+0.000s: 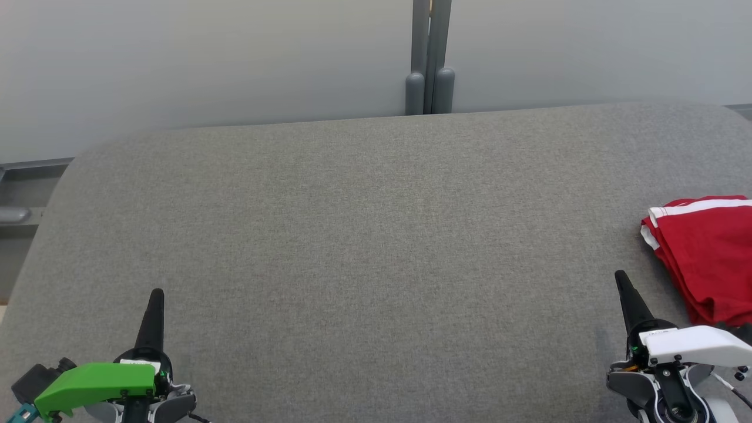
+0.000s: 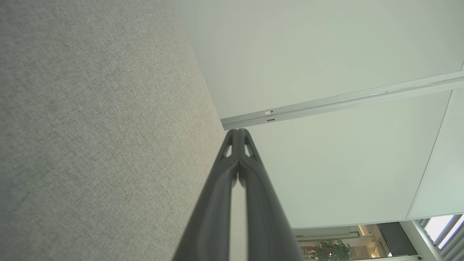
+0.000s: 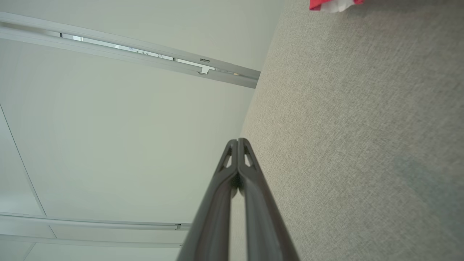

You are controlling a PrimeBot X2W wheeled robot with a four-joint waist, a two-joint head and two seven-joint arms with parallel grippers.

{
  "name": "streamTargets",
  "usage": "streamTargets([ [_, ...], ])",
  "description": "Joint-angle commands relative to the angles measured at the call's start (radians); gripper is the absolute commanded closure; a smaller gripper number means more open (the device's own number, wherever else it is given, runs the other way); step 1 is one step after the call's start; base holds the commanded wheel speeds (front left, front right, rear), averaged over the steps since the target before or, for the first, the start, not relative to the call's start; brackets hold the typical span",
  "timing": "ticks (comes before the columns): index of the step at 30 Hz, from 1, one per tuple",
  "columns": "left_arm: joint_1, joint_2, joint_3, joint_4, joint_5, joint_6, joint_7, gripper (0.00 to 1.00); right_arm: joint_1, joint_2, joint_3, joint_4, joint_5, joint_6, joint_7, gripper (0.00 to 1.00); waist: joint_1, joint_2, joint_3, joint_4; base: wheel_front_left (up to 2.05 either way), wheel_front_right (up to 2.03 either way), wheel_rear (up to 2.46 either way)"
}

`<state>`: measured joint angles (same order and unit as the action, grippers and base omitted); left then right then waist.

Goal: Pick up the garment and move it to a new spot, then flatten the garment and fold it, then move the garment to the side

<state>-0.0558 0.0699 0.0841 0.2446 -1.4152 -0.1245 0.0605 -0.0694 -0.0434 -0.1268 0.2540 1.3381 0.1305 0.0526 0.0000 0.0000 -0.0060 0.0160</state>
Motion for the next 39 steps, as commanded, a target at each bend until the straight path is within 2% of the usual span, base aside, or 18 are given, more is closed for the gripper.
streamTargets([
  [1,-0.022,-0.004,0.006,-0.007,-0.017,-0.008,0.003,1.0,-0.02,-0.006,0.001,-0.009,0.021,0.001,0.007,1.0,0.0,0.0,0.0,0.0,0.0,0.0,0.0],
  [26,-0.039,-0.017,0.034,-0.018,-0.176,-0.009,0.053,1.0,-0.03,-0.009,0.02,-0.022,0.243,0.0,0.053,1.0,0.0,0.0,0.007,-0.013,0.0,0.0,0.0],
  [39,-0.042,-0.02,0.039,-0.019,-0.199,-0.009,0.061,1.0,-0.032,-0.009,0.023,-0.024,0.281,0.0,0.061,1.0,0.0,0.0,0.009,-0.016,0.0,0.0,0.0],
])
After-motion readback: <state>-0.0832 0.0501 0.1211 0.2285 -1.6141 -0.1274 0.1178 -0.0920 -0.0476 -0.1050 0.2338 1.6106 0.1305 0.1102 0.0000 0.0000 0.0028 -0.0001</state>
